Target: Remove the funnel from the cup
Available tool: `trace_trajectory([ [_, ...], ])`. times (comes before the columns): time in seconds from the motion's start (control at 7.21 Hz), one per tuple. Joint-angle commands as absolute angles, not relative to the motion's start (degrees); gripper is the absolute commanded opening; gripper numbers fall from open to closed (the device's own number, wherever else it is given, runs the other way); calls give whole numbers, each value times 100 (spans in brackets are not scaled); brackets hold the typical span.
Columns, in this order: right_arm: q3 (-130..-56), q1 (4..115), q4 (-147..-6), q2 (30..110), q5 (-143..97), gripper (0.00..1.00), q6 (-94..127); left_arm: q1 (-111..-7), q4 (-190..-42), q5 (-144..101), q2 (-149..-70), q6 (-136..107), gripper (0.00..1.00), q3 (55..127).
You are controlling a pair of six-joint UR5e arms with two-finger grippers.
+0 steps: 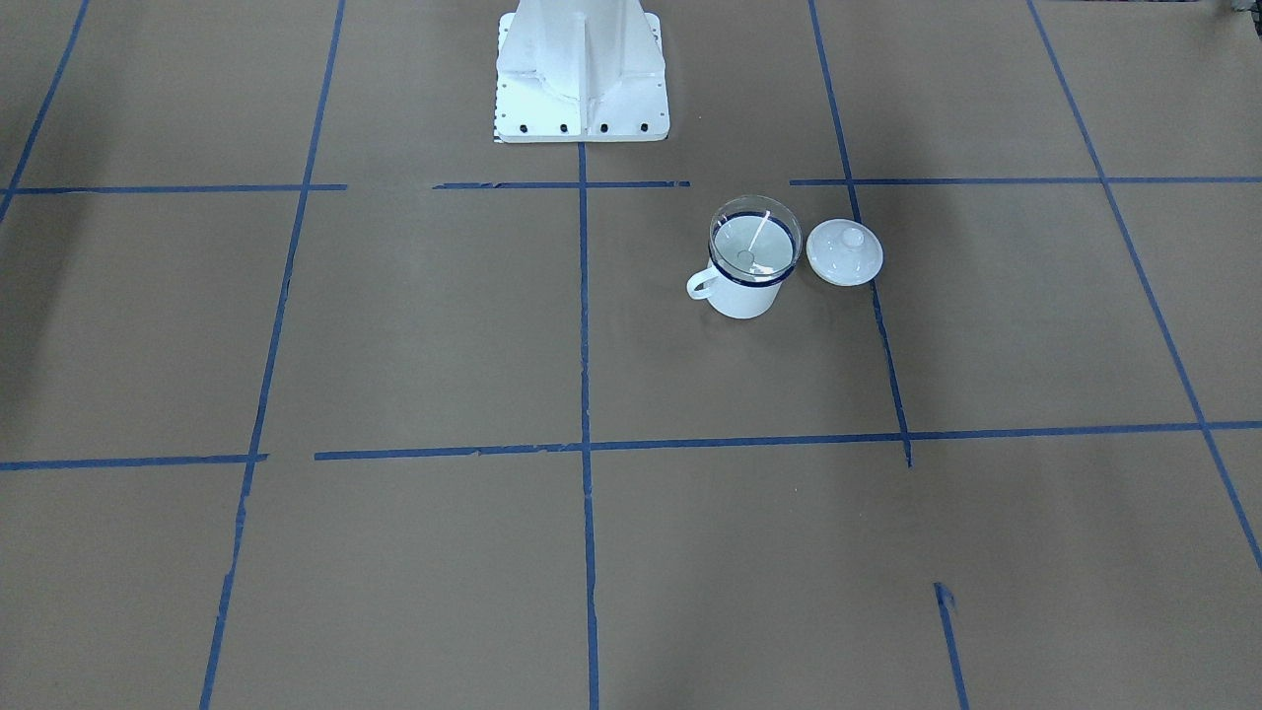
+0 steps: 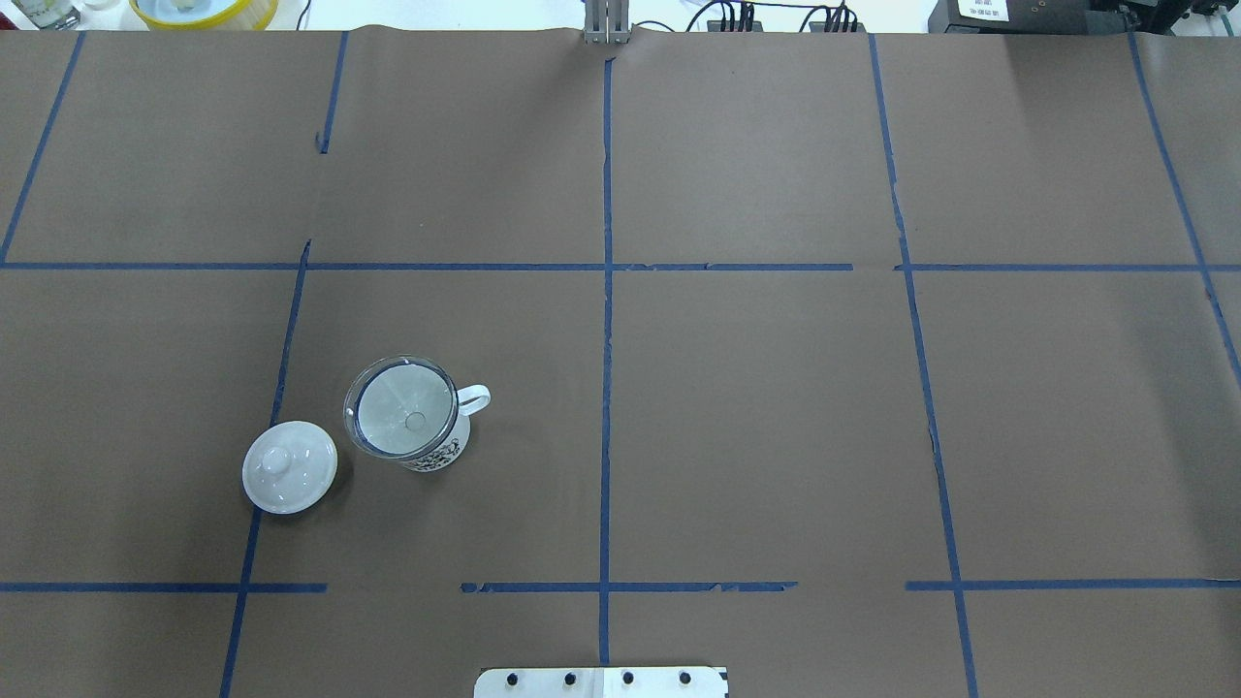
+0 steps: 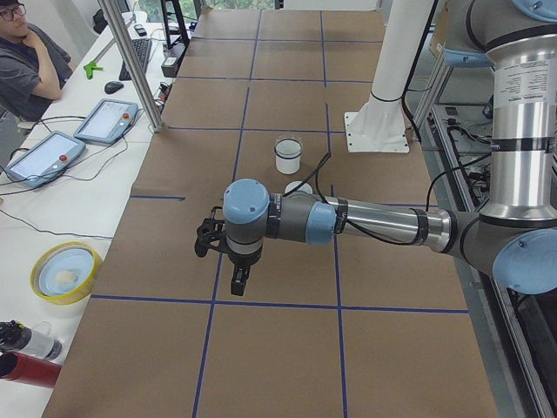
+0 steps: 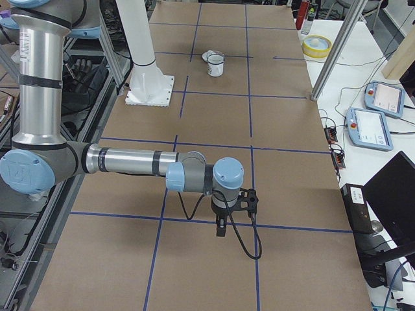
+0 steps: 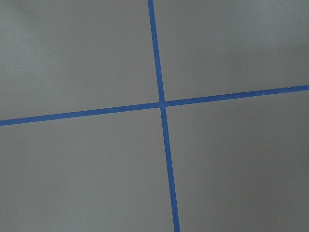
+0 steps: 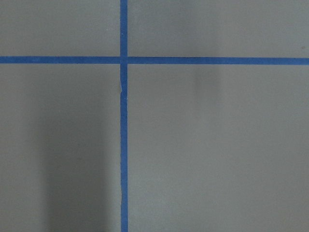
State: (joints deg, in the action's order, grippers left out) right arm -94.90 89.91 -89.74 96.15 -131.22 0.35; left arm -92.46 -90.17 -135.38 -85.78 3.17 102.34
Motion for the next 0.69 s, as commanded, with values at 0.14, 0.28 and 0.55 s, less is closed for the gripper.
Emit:
trace_trajectory([
  [0.14, -9492, 8991, -8974, 9615, -13122, 100, 35, -9246, -9366, -13396, -9538, 290, 100, 10129],
  [0.28, -9483, 8991, -8974, 9615, -13122, 100, 35, -9246, -9761, -13438, -9675, 273, 100, 10012],
  [0.55, -9492, 8991, -8974, 9615, -13122, 100, 35, -9194, -10665, -13569, -9572, -358, 100, 10019],
])
